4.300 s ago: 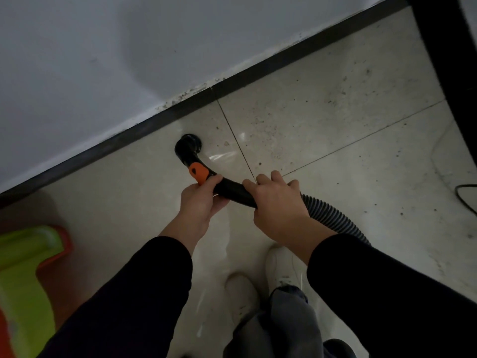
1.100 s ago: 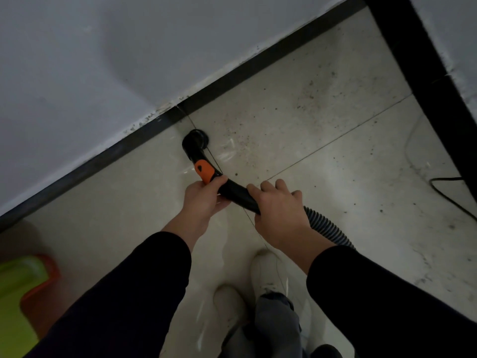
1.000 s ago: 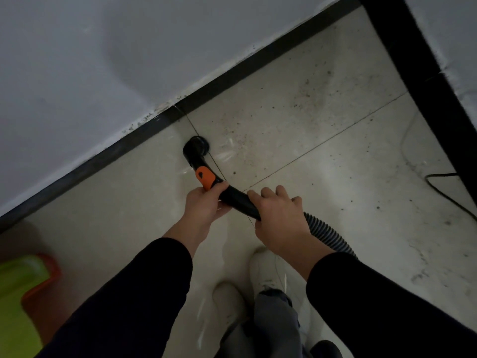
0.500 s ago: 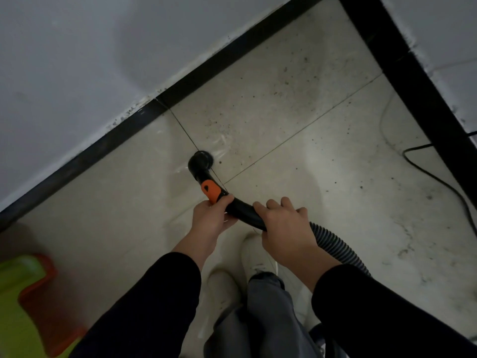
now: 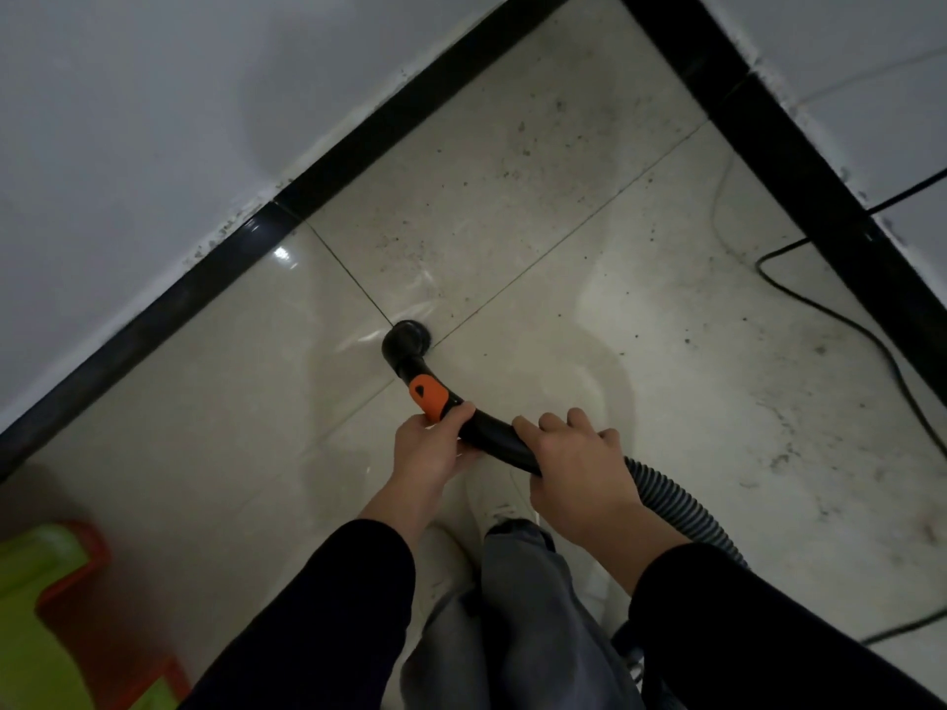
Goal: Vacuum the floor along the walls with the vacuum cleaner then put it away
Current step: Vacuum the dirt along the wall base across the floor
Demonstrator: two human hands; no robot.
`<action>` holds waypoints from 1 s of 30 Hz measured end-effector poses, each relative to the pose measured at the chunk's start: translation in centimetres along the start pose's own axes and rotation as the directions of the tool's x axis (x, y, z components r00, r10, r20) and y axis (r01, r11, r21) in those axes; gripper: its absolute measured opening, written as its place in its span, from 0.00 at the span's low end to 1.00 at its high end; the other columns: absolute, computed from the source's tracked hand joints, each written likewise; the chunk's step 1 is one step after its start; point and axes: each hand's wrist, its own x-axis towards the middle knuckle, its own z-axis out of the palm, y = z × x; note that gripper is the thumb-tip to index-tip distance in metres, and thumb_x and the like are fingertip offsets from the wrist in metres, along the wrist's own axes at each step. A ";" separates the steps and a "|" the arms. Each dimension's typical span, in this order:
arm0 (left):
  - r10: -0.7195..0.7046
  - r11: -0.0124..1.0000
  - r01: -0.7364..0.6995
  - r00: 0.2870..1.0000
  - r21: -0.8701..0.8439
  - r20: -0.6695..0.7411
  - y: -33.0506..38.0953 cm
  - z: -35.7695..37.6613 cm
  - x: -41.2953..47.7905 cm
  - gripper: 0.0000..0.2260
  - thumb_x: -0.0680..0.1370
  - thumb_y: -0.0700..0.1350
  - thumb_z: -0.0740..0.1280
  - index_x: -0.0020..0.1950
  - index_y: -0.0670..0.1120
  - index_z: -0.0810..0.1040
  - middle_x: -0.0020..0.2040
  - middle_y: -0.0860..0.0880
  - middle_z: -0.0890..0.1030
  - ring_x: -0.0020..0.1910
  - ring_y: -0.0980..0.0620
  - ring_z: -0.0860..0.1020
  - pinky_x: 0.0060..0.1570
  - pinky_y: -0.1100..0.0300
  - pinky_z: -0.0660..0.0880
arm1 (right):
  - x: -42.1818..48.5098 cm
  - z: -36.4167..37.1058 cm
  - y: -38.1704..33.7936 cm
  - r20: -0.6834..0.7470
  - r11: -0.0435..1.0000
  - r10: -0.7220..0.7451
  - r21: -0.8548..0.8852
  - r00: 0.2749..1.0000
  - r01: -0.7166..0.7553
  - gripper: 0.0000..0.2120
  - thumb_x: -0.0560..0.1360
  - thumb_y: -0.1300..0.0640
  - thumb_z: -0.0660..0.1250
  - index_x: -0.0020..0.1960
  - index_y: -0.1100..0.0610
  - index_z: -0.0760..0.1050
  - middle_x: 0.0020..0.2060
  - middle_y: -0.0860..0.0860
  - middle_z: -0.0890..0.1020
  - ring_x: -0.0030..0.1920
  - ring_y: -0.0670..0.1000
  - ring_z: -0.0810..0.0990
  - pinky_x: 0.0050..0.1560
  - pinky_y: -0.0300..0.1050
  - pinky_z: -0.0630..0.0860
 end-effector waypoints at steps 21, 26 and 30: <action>-0.065 0.972 0.052 0.997 0.230 0.052 -2.8 8.7 -4.5 0.14 0.77 0.40 0.70 0.58 0.33 0.75 0.52 0.36 0.81 0.49 0.42 0.82 0.40 0.57 0.79 | -5.6 0.3 7.8 0.026 0.970 0.189 0.152 0.982 -0.190 0.23 0.74 0.59 0.63 0.68 0.50 0.65 0.55 0.49 0.74 0.59 0.55 0.68 0.53 0.52 0.69; -0.076 0.967 0.059 0.995 0.250 0.059 -2.1 9.5 -4.6 0.12 0.77 0.41 0.71 0.56 0.34 0.76 0.46 0.40 0.82 0.44 0.47 0.83 0.37 0.61 0.80 | -5.0 0.3 8.3 0.002 0.958 0.221 0.188 0.975 -0.218 0.21 0.73 0.60 0.64 0.65 0.50 0.67 0.54 0.49 0.74 0.58 0.54 0.70 0.55 0.53 0.67; -0.107 0.963 0.083 0.991 0.257 0.078 -1.1 8.9 -4.0 0.12 0.77 0.40 0.71 0.56 0.35 0.76 0.49 0.38 0.83 0.45 0.47 0.83 0.36 0.61 0.81 | -4.1 0.6 7.9 0.003 0.946 0.241 0.222 0.971 -0.236 0.20 0.74 0.60 0.64 0.64 0.50 0.67 0.54 0.49 0.75 0.59 0.54 0.70 0.60 0.54 0.64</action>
